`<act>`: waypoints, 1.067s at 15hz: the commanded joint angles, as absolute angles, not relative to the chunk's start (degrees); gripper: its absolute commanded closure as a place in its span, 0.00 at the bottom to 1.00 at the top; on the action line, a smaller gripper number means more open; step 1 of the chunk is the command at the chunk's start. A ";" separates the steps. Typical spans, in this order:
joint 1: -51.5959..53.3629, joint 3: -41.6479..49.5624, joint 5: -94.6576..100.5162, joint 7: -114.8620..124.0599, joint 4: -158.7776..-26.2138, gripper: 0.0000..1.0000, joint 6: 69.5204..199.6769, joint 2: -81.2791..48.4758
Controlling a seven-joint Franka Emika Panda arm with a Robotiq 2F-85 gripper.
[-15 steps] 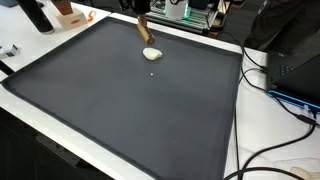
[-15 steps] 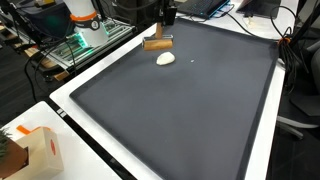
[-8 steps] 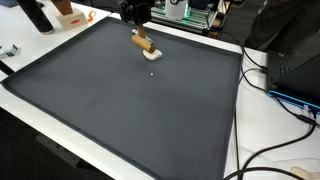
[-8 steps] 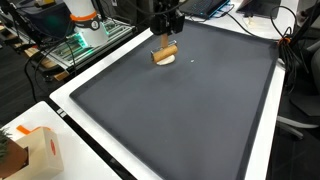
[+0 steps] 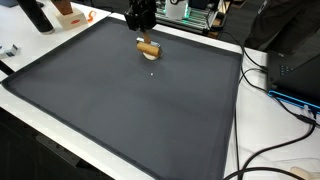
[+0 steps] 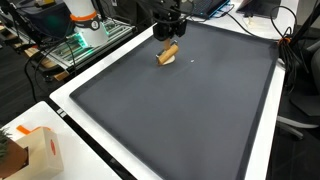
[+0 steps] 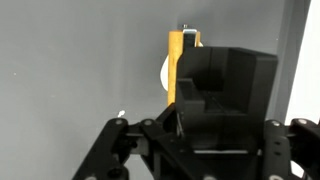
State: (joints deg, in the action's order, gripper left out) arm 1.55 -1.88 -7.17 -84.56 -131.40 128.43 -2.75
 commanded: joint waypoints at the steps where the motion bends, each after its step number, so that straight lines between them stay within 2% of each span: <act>1: 1.12 -2.25 -9.39 -87.90 -131.70 0.81 129.00 -3.70; 16: 1.54 -3.34 -3.84 -85.32 -127.13 0.81 117.82 -8.89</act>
